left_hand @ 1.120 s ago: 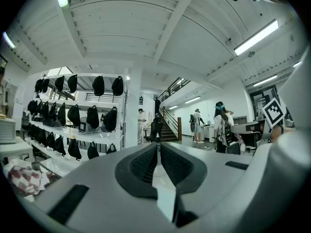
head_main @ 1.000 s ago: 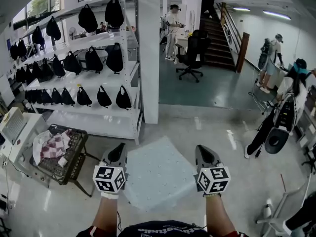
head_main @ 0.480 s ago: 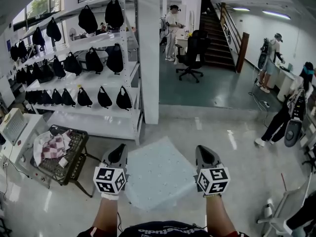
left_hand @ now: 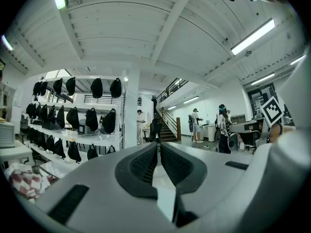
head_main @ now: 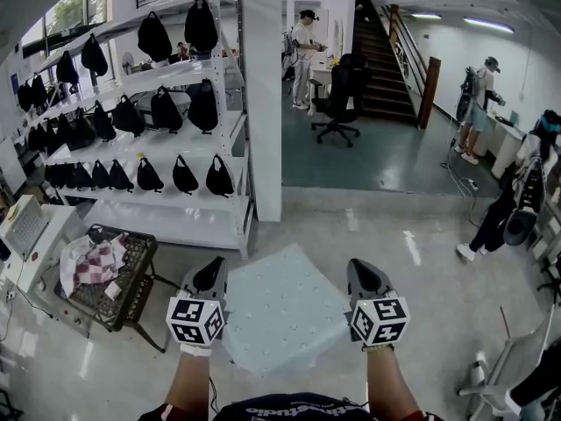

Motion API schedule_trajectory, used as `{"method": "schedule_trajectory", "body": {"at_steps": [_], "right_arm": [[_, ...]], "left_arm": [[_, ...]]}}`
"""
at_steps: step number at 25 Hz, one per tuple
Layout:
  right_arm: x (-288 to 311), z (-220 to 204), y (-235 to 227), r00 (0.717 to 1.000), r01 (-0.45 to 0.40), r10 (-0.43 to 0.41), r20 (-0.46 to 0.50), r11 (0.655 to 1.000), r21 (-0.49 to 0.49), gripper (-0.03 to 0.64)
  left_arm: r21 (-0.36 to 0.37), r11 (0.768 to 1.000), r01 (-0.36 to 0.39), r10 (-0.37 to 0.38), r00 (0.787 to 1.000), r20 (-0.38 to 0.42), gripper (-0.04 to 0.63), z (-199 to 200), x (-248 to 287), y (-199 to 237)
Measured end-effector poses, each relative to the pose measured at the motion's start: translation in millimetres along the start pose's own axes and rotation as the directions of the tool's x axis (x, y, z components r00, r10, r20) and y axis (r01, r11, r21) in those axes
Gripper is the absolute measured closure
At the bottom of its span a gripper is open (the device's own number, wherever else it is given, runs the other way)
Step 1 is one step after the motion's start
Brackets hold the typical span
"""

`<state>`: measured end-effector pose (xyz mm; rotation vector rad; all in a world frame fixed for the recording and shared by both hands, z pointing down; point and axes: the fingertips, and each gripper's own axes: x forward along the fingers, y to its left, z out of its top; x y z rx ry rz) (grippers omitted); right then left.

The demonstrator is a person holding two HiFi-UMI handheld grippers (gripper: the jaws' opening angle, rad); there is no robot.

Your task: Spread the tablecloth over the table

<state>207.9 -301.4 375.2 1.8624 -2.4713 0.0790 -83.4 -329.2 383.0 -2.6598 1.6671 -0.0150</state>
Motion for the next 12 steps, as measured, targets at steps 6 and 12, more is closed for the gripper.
{"method": "schedule_trajectory", "body": {"at_steps": [6,12], "right_arm": [[0.3,0.2,0.3,1.0,-0.006,0.006,0.0,1.0,-0.001,0.591],[2.4,-0.6,3.7,1.0,-0.014,0.014,-0.003,1.0,-0.008,0.591]], "left_arm": [[0.0,1.0,0.002,-0.002,1.0,-0.003,0.559,0.0,1.1,-0.7],[0.0,1.0,0.003,-0.003,1.0,0.0,0.558,-1.0,1.4,0.5]]}}
